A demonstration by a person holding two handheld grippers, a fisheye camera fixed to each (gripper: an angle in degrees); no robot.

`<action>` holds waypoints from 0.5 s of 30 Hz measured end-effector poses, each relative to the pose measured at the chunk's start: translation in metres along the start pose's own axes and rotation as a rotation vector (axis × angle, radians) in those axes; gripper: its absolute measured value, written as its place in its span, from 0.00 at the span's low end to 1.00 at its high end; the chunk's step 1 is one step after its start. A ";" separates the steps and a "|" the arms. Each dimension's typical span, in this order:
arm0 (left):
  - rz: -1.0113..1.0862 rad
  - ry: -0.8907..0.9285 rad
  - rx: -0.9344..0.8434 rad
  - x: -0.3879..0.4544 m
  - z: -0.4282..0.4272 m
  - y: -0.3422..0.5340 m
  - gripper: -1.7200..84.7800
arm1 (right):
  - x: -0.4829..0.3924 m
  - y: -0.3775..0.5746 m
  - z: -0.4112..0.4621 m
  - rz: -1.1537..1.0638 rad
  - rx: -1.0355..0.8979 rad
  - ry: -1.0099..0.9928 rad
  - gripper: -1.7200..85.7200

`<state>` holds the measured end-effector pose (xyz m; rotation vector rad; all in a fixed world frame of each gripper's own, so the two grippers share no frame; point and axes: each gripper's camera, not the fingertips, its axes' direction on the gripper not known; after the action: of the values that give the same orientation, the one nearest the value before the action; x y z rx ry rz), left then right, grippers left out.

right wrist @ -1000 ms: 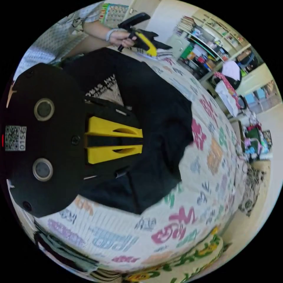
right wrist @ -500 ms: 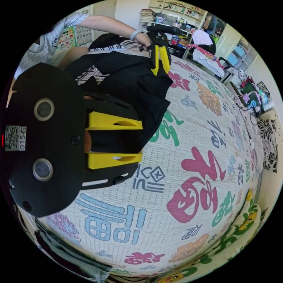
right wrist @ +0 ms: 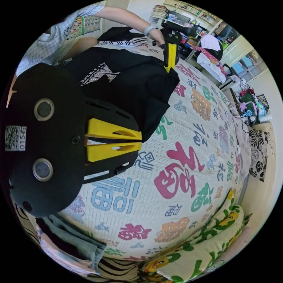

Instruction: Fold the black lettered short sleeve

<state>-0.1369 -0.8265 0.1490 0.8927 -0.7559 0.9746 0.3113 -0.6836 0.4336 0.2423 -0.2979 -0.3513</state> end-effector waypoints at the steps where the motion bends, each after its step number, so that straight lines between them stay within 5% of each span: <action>1: -0.007 -0.007 0.025 0.001 -0.010 -0.001 0.03 | 0.002 0.000 -0.013 0.003 -0.002 0.012 0.01; 9: -0.032 -0.136 0.348 0.021 -0.101 0.034 0.03 | 0.020 0.045 -0.122 0.110 0.186 0.050 0.01; 15: 0.101 -0.102 0.461 0.076 -0.142 0.157 0.03 | -0.013 0.172 -0.186 -0.013 0.200 -0.089 0.01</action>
<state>-0.2324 -0.6282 0.1957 1.3210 -0.6770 1.2265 0.4115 -0.4884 0.3069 0.4263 -0.4205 -0.3462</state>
